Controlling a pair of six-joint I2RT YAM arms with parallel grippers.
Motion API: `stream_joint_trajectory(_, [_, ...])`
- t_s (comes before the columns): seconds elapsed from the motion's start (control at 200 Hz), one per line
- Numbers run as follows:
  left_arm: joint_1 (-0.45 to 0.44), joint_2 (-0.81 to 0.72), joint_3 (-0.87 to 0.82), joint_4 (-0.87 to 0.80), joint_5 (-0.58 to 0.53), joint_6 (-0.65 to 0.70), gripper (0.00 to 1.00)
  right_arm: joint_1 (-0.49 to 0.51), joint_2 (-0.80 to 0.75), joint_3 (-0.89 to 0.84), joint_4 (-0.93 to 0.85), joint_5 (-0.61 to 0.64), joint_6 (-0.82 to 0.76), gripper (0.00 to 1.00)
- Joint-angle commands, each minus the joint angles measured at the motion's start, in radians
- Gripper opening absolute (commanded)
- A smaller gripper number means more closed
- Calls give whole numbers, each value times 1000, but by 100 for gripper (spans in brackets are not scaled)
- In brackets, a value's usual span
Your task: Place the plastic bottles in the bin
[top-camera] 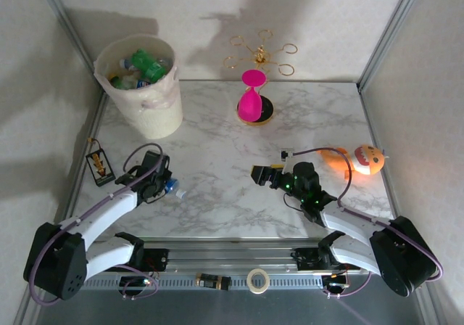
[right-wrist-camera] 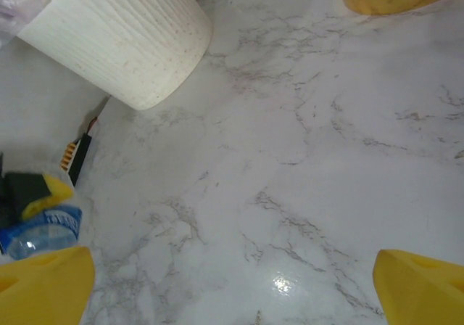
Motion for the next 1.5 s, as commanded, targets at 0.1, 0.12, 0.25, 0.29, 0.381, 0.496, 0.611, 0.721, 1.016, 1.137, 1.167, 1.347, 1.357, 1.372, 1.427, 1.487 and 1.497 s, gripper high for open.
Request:
stream_joint_trajectory(0.1, [-22,-101,160,52,-114,126,6,8,-21,24,23,-22,19,99])
stream_joint_trajectory(0.12, [-24,-108,169,61,-117,138,7,8,-19,27,23,-23,18,99])
stream_joint_trajectory(0.25, [-31,-139,245,128,-126,231,7,8,-7,45,20,-26,18,99])
stream_joint_trajectory(0.29, [-34,-141,276,150,-126,259,7,8,-1,50,20,-28,18,99])
stream_joint_trajectory(0.381, [-46,-127,353,201,-125,324,7,10,13,62,20,-31,20,99])
stream_joint_trajectory(0.496, [-62,-93,447,263,-146,430,6,12,29,77,27,-39,25,99])
stream_joint_trajectory(0.611, [-62,-58,524,330,-180,549,5,14,38,83,44,-49,31,99])
stream_joint_trajectory(0.721, [-59,-5,607,388,-216,668,5,17,40,87,57,-64,41,99])
stream_joint_trajectory(1.016, [70,236,944,366,-116,810,6,24,-28,59,26,-26,59,99])
stream_joint_trajectory(1.137, [135,365,1102,314,-60,821,6,25,-62,45,5,-4,64,99])
stream_joint_trajectory(1.167, [146,404,1146,289,-46,822,6,25,-69,43,-4,0,64,99])
stream_joint_trajectory(1.347, [173,636,1399,123,29,821,5,25,-112,29,-34,29,62,99])
stream_joint_trajectory(1.357, [174,648,1413,115,30,822,5,25,-115,29,-35,30,62,99])
stream_joint_trajectory(1.372, [175,664,1430,105,29,821,5,25,-118,28,-37,31,62,99])
stream_joint_trajectory(1.427, [178,716,1482,69,30,819,5,25,-130,23,-44,36,62,99])
stream_joint_trajectory(1.487, [184,758,1513,45,26,813,6,26,-143,18,-54,43,63,99])
stream_joint_trajectory(1.497, [186,765,1516,43,26,810,6,26,-146,18,-56,45,62,99])
